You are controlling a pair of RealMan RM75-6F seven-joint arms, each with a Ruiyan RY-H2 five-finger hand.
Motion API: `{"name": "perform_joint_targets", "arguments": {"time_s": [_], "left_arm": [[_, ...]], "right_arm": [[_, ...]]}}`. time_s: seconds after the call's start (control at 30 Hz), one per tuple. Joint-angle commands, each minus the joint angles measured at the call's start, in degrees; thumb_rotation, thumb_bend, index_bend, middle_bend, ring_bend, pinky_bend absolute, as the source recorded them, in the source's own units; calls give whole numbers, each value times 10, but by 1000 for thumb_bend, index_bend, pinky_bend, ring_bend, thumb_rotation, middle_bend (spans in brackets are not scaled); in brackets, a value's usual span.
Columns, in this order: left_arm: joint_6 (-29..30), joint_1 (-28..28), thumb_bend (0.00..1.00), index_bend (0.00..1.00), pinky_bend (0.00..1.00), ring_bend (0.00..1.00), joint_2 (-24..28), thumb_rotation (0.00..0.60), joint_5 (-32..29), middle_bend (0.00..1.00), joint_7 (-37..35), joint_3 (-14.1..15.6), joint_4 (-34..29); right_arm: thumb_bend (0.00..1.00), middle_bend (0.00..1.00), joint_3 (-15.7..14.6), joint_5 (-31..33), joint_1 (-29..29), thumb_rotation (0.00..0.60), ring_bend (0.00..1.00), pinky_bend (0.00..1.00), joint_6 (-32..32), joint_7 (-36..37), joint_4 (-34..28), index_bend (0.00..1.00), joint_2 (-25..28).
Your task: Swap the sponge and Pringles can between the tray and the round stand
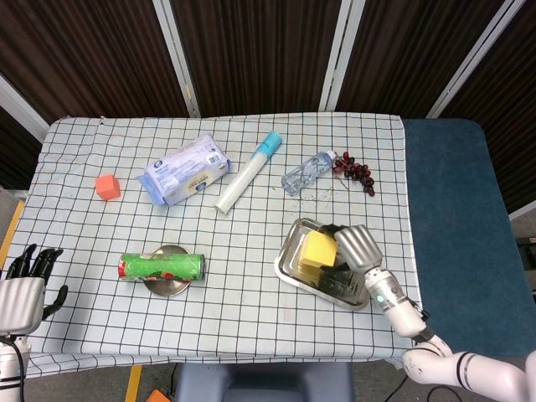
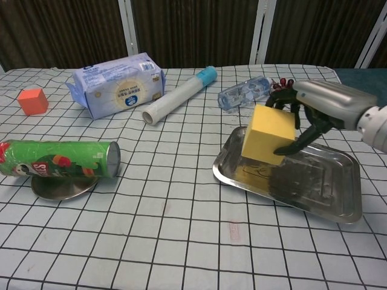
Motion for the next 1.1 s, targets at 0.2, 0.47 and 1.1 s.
{"name": "perform_joint_targets", "arguments": {"time_s": [0.2, 0.47, 1.1], "left_arm": [[-4, 2, 364, 183, 194, 72, 7, 600, -7, 184, 5, 0, -8], [-8, 3, 364, 184, 195, 72, 13, 600, -13, 184, -9, -1, -8], [-21, 1, 363, 186, 195, 73, 18, 600, -15, 185, -23, 2, -8]], "right_arm": [[21, 615, 39, -8, 101, 600, 656, 800, -61, 9, 102, 703, -103], [21, 616, 70, -4, 181, 600, 659, 801, -79, 16, 204, 720, -198], [21, 175, 48, -27, 249, 600, 95, 305, -97, 133, 324, 271, -251]]}}
